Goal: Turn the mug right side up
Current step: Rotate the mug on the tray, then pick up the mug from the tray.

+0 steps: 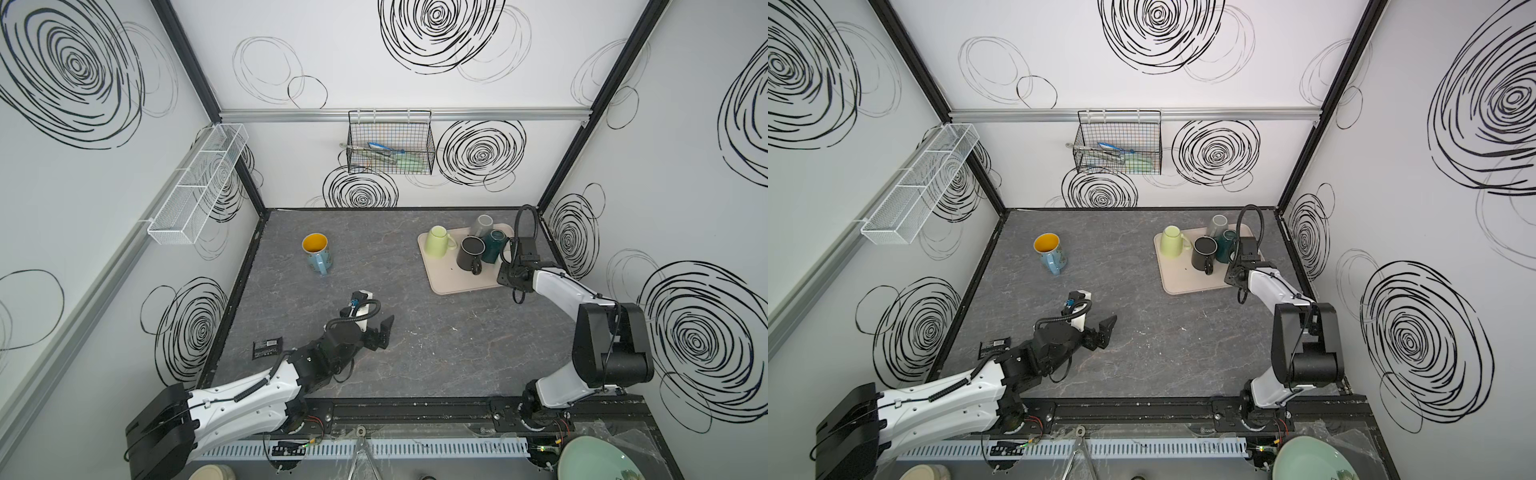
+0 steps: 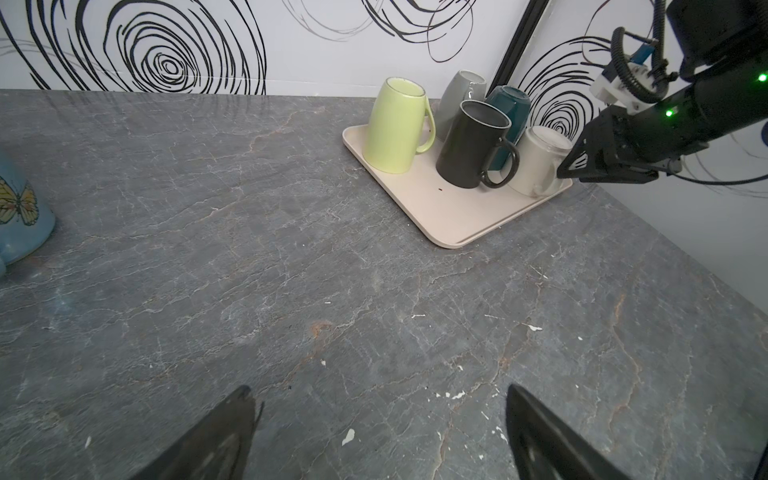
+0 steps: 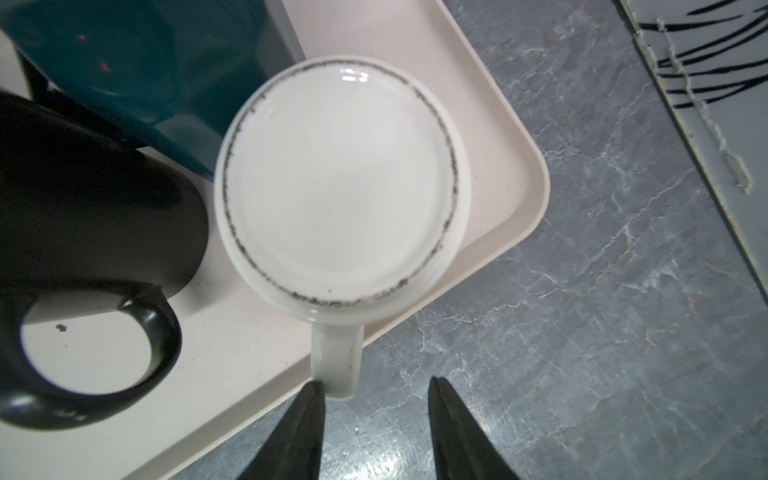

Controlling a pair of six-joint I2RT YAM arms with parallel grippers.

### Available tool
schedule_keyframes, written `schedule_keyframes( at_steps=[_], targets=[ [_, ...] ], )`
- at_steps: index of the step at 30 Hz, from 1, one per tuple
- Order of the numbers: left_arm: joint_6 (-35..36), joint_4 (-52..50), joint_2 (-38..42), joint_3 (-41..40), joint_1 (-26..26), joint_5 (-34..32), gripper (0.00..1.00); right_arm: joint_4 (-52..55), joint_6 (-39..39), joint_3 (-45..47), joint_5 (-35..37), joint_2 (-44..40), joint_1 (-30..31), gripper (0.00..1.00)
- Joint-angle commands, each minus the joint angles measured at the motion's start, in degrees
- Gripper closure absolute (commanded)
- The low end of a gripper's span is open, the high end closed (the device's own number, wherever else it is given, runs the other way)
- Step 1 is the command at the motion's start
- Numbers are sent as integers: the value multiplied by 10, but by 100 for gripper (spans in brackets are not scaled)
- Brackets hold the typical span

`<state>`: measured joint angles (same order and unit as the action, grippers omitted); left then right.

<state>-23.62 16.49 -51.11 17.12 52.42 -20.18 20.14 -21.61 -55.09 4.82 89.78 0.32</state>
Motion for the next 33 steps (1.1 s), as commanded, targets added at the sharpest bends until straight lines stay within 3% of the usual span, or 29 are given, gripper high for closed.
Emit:
schedule_keyframes(
  at_steps=[1,16,24,33],
  targets=[
    [-7,19,3,1,-4,9,4,27,14,-28,-10,15,-9,56],
    [-6,56,10,-10,-6,49,4,42,19,-68,-60,48,-37,57],
    [-25,56,10,-13,-9,37,4,38,11,-73,-69,48,-37,50],
    [-33,41,11,-13,-11,18,4,35,7,-85,-53,68,-36,53]
  ],
)
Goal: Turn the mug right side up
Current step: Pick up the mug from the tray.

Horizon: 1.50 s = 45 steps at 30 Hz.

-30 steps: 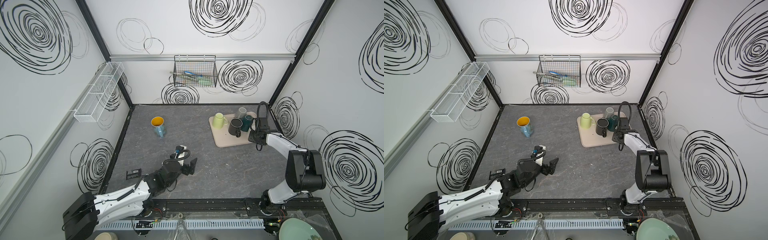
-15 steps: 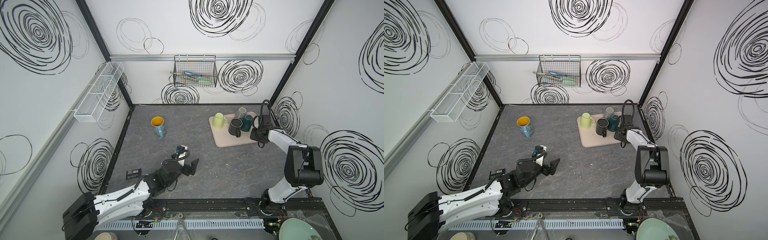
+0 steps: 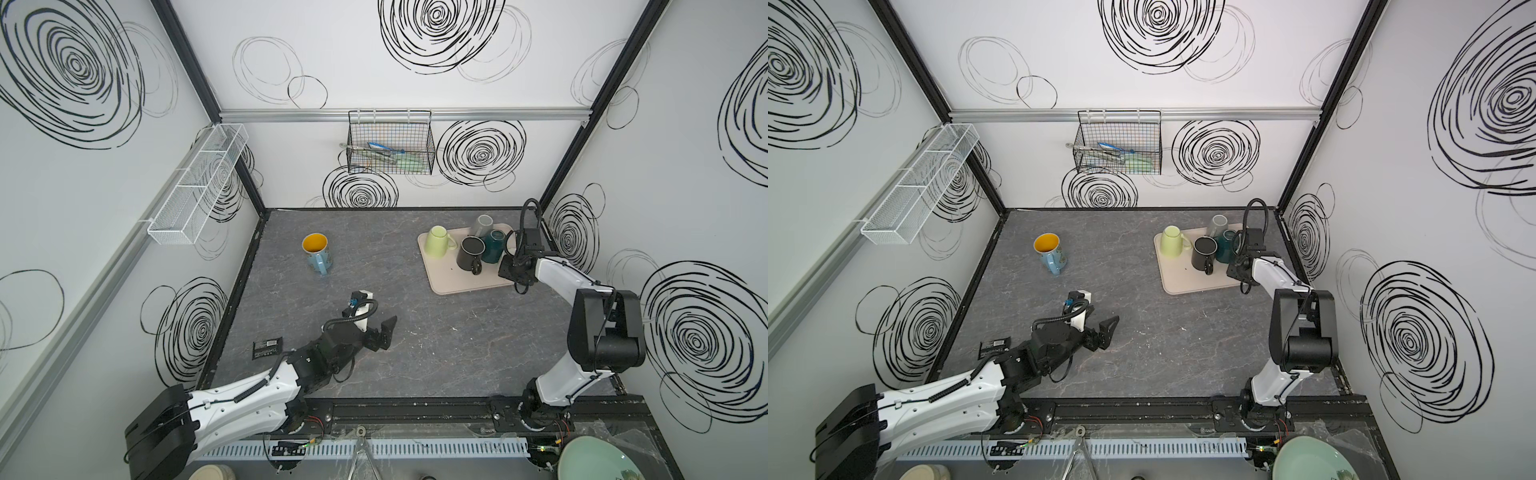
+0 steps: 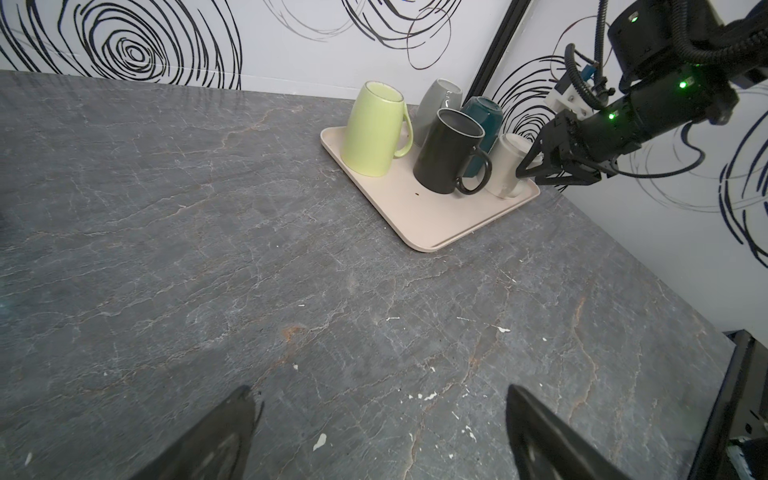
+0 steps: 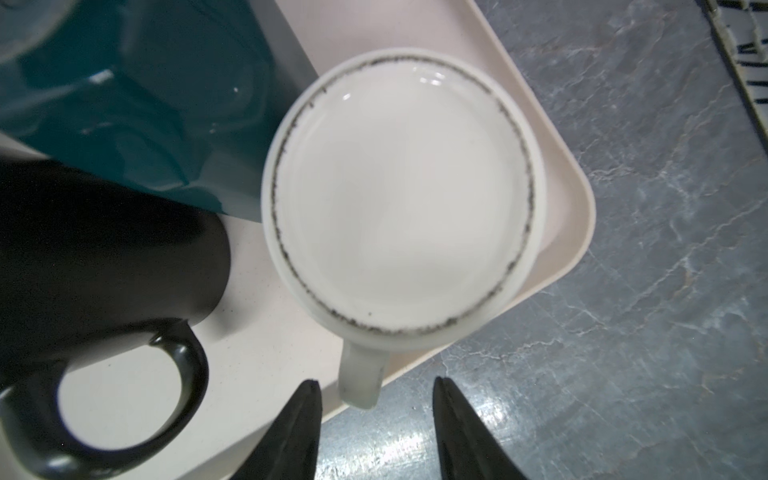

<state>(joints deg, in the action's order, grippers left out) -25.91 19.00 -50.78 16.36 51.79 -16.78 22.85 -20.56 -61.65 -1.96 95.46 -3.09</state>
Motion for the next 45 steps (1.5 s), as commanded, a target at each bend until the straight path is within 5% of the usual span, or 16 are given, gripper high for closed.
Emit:
schedule_keyframes(
  at_steps=[1,29,45],
  targets=[
    [-10,16,8,-6,-5,-16,4,7,-3,-21,14,14,-3,56],
    [-24,13,7,-11,-8,-18,4,13,-22,-56,24,65,-3,80],
    [-27,29,4,-17,-10,-7,4,30,-21,-60,33,23,-3,99]
  ],
)
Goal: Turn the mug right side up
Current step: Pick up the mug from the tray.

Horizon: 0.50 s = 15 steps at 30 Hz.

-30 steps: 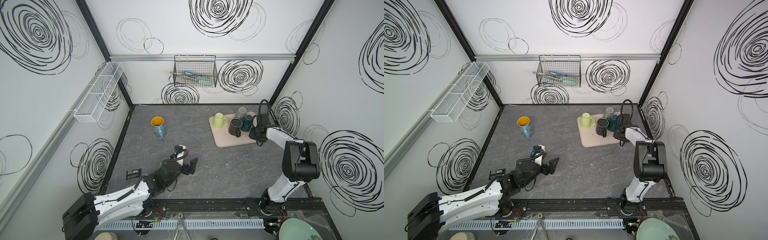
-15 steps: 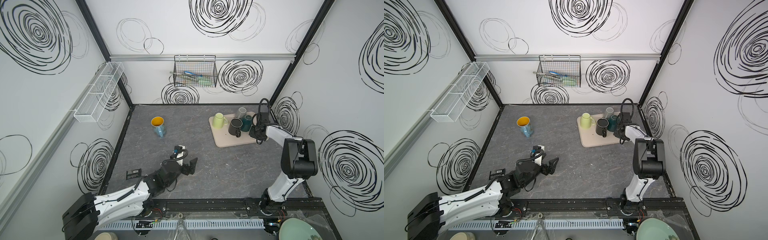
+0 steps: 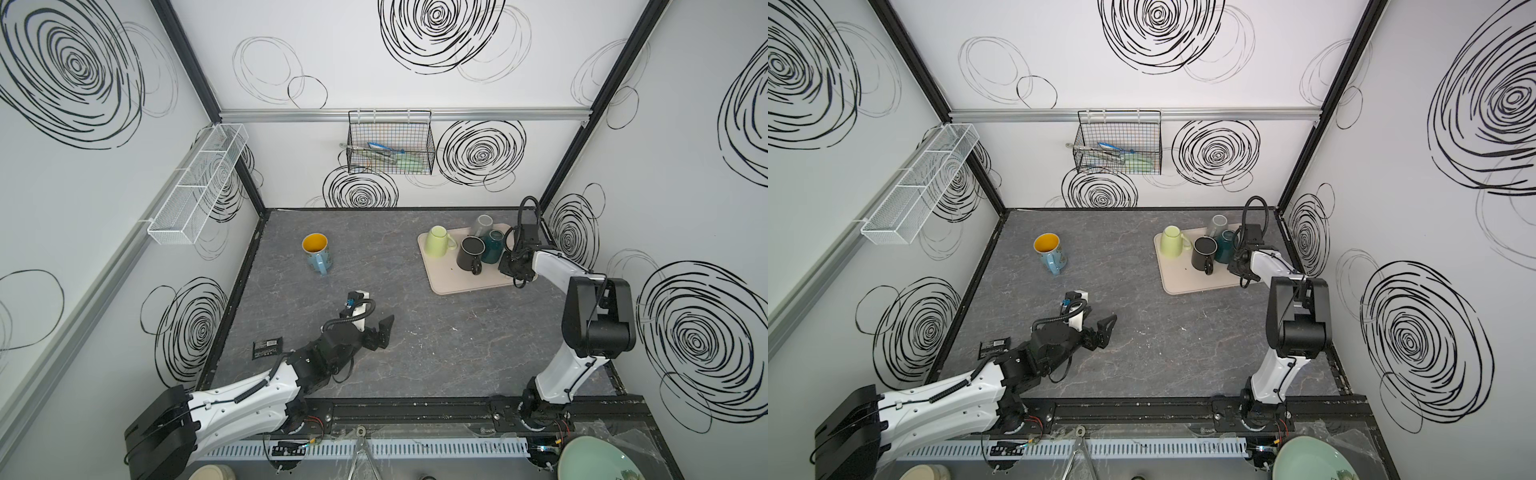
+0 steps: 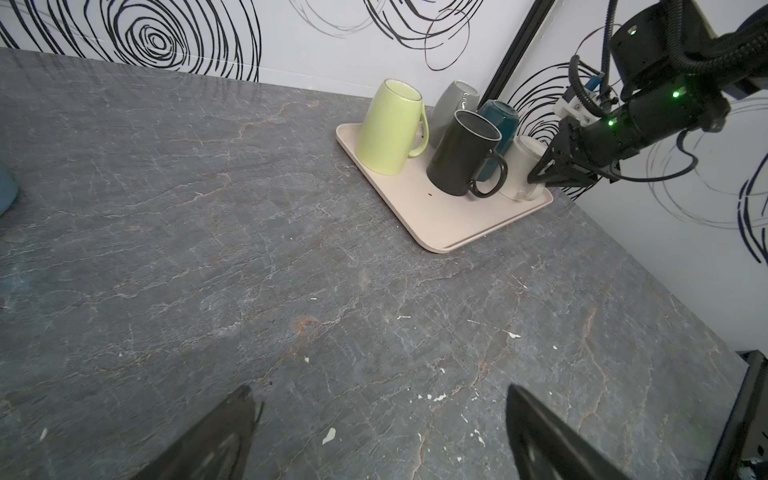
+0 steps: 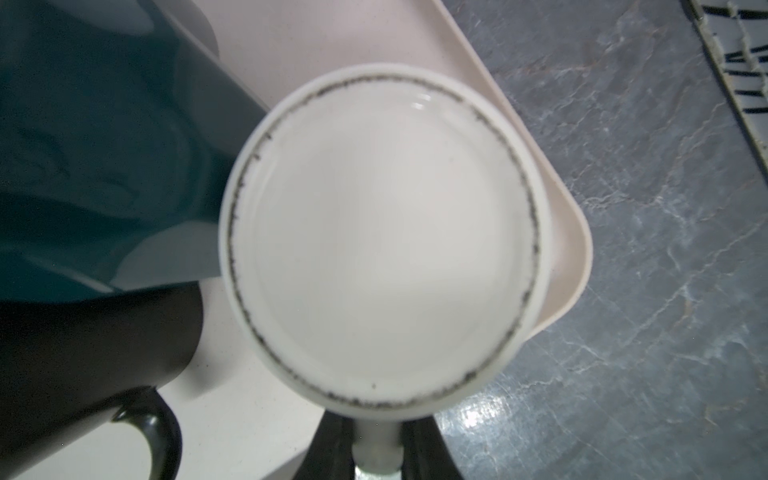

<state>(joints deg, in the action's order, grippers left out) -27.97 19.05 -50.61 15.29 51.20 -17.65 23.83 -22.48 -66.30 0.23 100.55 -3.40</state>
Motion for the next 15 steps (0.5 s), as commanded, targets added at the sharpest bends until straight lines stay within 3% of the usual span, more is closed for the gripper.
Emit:
schedule_keyframes(
  at_steps=[1,9,15],
  targets=[
    [-7,28,3,-6,-5,2,4,21,-2,-13,11,-33,0,99],
    [-11,27,5,-6,-7,4,4,25,-3,-4,6,-75,-1,100],
    [-19,41,1,-13,-12,12,4,23,-14,9,-35,-112,0,100]
  ],
)
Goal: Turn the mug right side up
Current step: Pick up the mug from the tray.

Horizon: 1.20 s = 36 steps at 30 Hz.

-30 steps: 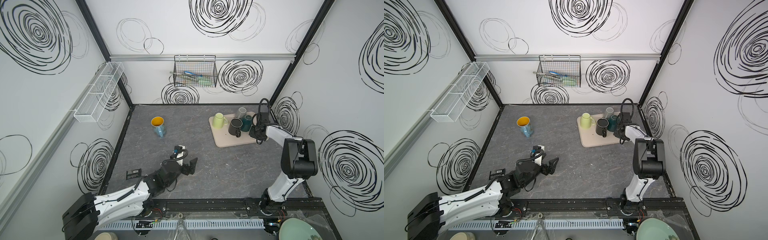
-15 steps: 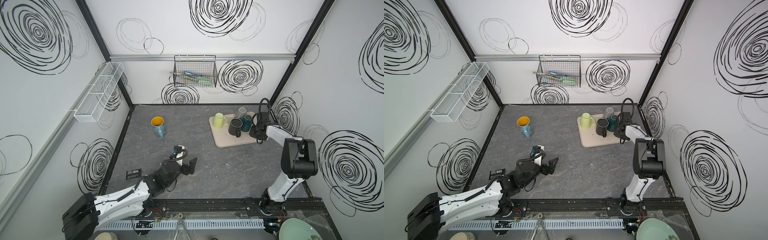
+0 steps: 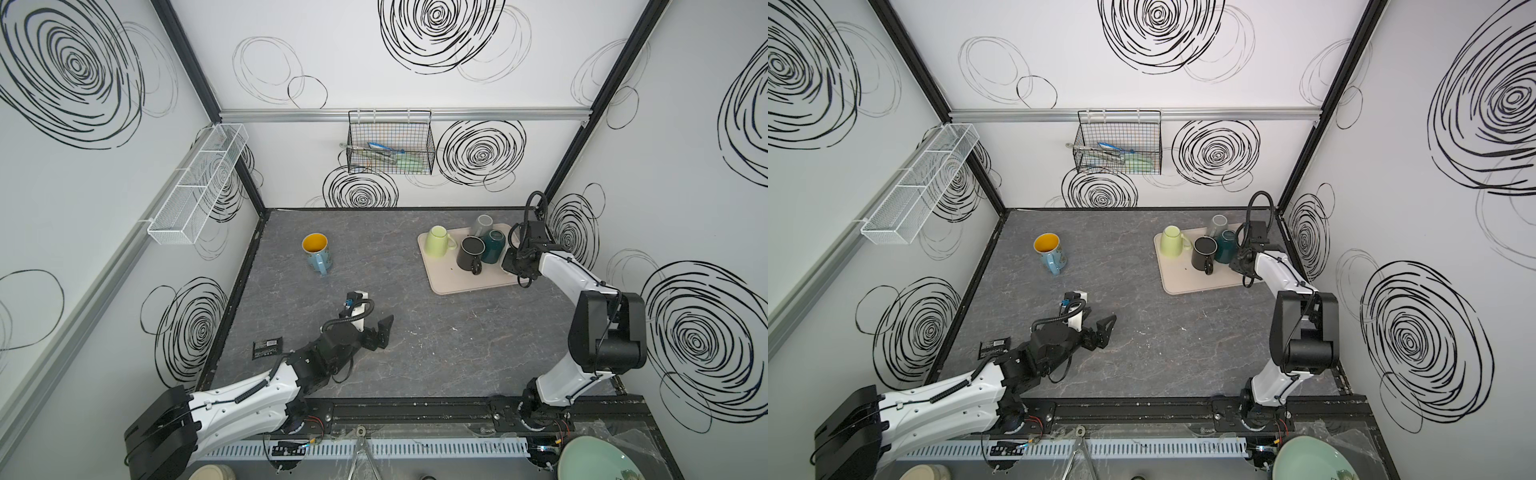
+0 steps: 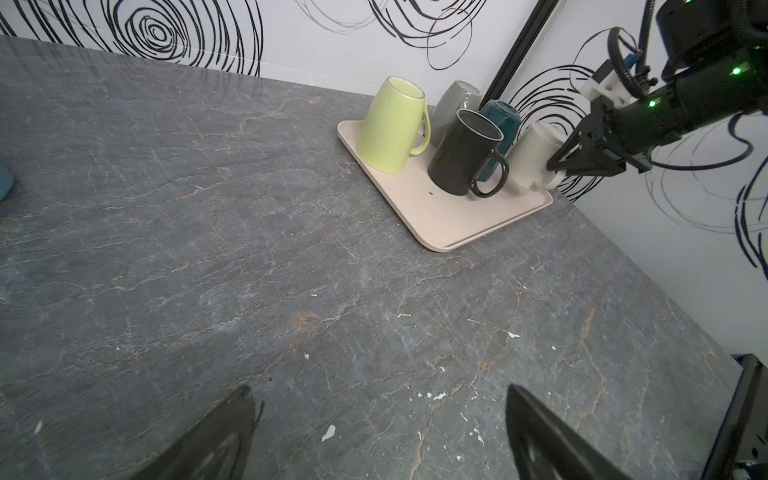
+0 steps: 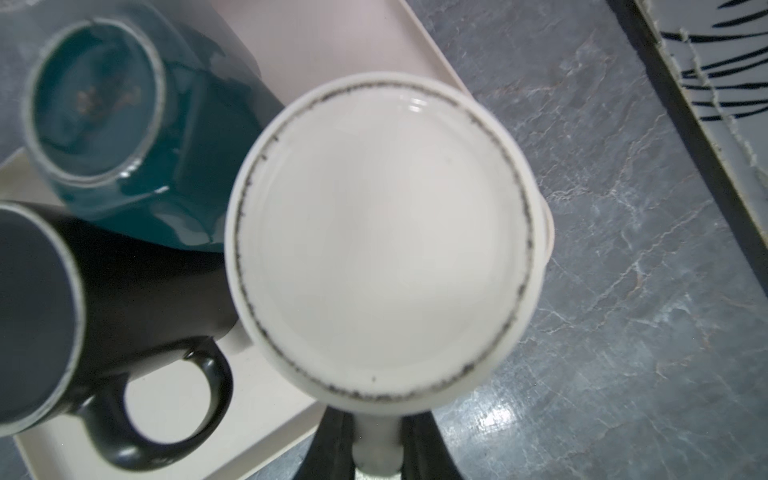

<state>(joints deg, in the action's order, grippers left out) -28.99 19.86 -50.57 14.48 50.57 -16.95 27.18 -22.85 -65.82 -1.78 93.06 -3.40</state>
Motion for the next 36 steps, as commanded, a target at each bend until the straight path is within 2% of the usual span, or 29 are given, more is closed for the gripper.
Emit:
schedule_keyframes(
  at_steps=[1,12,19,22,26,36],
  targets=[
    [-8,34,0,-5,-6,6,4,-14,-13,10,-25,-46,0,100],
    [-20,47,-9,-11,-19,8,4,-58,-22,90,-142,-149,15,100],
    [-24,72,-24,-7,-23,47,4,-83,-34,126,-206,-216,25,100],
    [-28,96,-41,-1,-21,90,4,-118,-27,150,-267,-245,32,100],
    [-47,106,-72,16,-12,103,4,-158,-30,177,-334,-268,45,100],
    [-77,109,-131,75,0,134,4,-219,-50,206,-390,-303,85,100]
  ],
)
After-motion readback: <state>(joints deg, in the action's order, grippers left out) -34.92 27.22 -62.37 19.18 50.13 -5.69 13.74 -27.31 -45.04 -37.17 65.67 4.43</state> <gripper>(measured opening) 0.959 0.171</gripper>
